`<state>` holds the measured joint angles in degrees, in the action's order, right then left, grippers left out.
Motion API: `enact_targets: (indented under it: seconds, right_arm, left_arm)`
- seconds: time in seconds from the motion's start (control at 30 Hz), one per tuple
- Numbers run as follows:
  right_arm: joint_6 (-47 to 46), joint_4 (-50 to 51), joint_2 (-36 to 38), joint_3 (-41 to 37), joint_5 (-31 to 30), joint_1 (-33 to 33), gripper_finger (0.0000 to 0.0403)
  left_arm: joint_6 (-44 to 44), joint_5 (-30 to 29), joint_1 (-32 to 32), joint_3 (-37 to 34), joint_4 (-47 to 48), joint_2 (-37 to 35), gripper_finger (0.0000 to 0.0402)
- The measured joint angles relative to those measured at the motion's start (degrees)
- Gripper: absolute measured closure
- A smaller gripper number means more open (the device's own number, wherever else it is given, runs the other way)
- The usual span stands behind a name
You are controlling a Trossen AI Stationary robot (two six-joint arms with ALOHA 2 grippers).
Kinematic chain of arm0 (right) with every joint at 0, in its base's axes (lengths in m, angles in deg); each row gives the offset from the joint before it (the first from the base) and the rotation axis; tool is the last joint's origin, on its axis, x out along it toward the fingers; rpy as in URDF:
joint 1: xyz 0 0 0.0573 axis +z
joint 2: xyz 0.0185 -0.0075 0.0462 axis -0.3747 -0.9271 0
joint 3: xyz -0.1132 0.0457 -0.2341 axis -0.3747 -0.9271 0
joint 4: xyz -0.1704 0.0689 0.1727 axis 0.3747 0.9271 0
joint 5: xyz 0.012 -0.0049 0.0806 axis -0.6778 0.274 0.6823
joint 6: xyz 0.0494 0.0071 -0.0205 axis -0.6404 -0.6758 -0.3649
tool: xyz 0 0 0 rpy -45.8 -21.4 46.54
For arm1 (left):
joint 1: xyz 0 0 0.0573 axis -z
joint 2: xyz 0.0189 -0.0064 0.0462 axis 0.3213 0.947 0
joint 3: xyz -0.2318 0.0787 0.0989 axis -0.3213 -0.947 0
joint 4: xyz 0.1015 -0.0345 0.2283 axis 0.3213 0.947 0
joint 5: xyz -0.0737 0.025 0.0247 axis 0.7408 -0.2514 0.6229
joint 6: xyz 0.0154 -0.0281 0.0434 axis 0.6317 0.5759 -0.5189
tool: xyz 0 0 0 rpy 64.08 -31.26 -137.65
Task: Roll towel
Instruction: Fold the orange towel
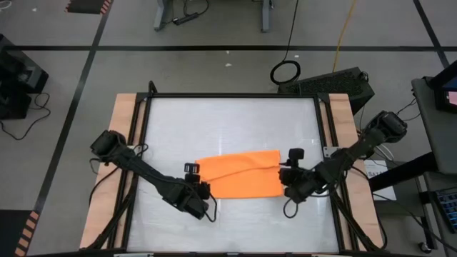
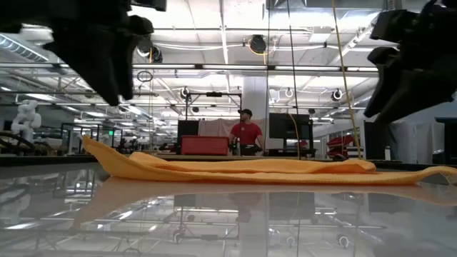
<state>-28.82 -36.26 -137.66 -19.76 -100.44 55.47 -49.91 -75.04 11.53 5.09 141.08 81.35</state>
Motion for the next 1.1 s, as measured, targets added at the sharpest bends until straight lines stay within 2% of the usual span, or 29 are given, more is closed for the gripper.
enact_targets:
  seconds: [0.17, 0.33, 0.47, 0.53, 0.67, 0.87, 0.97, 1.1]
  right_arm:
    - [5.18, -5.12, 0.0, -1.56, 0.54, -4.2, 0.0255]
    - [8.66, -12.77, -0.02, -4.97, 5.25, -7.97, 0.0255]
    - [10.39, -17.77, -0.02, -8.01, 7.65, -10.33, 0.0255]
    - [10.7, -19.7, -0.02, -9.41, 8.97, -11.52, 0.0255]
    - [11.61, -23.53, -0.02, -12.81, 13.11, -14.31, 0.0255]
    - [12.29, -27.41, -0.02, -16.33, 15.15, -17.65, 0.0257]
    - [13.53, -29.23, -0.02, -17.03, 15.11, -18.92, 0.027]
    - [15.92, -31.7, -0.02, -17.07, 15.61, -20.03, 0.0309]
  left_arm:
    - [-3.91, -0.32, -3.22, -1.55, -6.15, 0.17, 0.026]
    - [-7.0, 2.07, -7.29, -6.35, -14.64, 0.22, 0.026]
    - [-6.78, 2.64, -10.51, -9.62, -16.59, 0.31, 0.026]
    - [-6.9, 4.63, -11.94, -11.03, -18.53, 0.31, 0.026]
    - [-8.64, 12.62, -14.27, -14.0, -24.26, 0.35, 0.026]
    - [-8.68, 13.73, -16.22, -15.82, -26.16, 0.35, 0.026]
    - [-8.79, 14.43, -16.49, -15.82, -26.54, 0.35, 0.026]
    - [-9.68, 14.48, -16.49, -15.82, -27.12, 0.35, 0.026]
